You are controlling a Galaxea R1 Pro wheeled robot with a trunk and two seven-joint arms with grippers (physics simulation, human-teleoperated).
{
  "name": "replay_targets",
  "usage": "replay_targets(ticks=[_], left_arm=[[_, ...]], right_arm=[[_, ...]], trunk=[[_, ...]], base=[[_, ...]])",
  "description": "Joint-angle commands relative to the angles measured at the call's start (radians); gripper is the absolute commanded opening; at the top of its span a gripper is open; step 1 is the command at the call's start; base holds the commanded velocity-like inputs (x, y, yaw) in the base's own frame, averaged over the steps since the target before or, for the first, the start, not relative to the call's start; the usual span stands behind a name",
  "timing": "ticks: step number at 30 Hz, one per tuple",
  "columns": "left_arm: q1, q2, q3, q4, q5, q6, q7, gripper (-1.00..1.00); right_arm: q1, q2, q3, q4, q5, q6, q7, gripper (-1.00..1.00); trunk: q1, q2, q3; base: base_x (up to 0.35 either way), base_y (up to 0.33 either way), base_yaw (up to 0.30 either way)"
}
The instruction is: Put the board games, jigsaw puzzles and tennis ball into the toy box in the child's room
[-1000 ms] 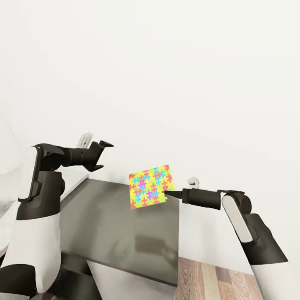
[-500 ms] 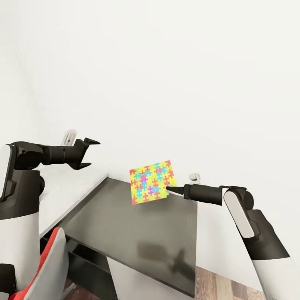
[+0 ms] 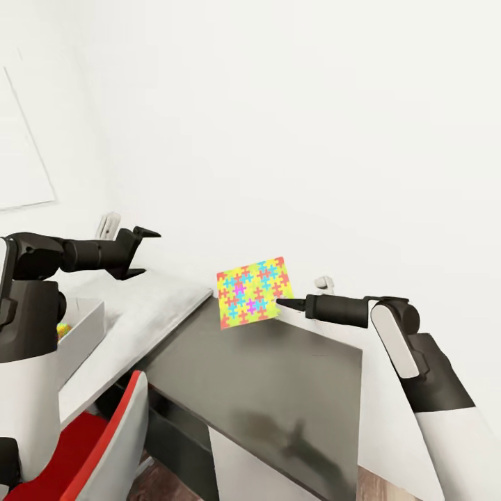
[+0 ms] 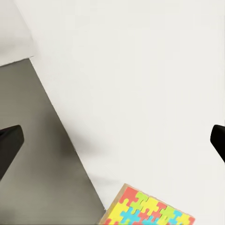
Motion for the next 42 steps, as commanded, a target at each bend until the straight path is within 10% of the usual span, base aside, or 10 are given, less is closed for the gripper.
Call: replay_targets(ticks=[1, 20, 27, 35, 42], left_arm=[[-0.007, 0.002, 0.006, 0.000, 0.007, 0.009, 0.008, 1.00], [-0.007, 0.162, 0.022, -0.001, 0.146, 0.008, 0.008, 1.00], [0.001, 0.209, 0.023, 0.000, 0.184, 0.008, 0.007, 1.00], [0.002, 0.220, 0.023, -0.001, 0.193, 0.008, 0.007, 1.00], [0.028, 0.280, 0.035, -0.001, 0.262, 0.008, 0.006, 1.00]], right_arm=[[-0.020, 0.002, 0.000, 0.029, 0.003, 0.003, 0.007, -1.00], [-0.162, 0.034, 0.003, 0.257, 0.002, 0.003, 0.010, -1.00], [-0.372, 0.137, 0.051, 0.592, 0.004, 0.003, 0.011, -1.00], [-0.511, 0.164, 0.060, 0.757, 0.004, 0.003, 0.012, -1.00], [-0.541, 0.172, 0.066, 0.782, 0.003, 0.003, 0.013, -1.00]], trunk=[[-0.004, 0.007, 0.002], [-0.077, 0.140, 0.062], [-0.104, 0.189, 0.084], [-0.134, 0.245, 0.109], [-0.161, 0.294, 0.131]], base=[[0.000, 0.000, 0.299], [0.000, 0.000, 0.299], [0.000, 0.000, 0.299], [0.000, 0.000, 0.299], [0.000, 0.000, 0.299]])
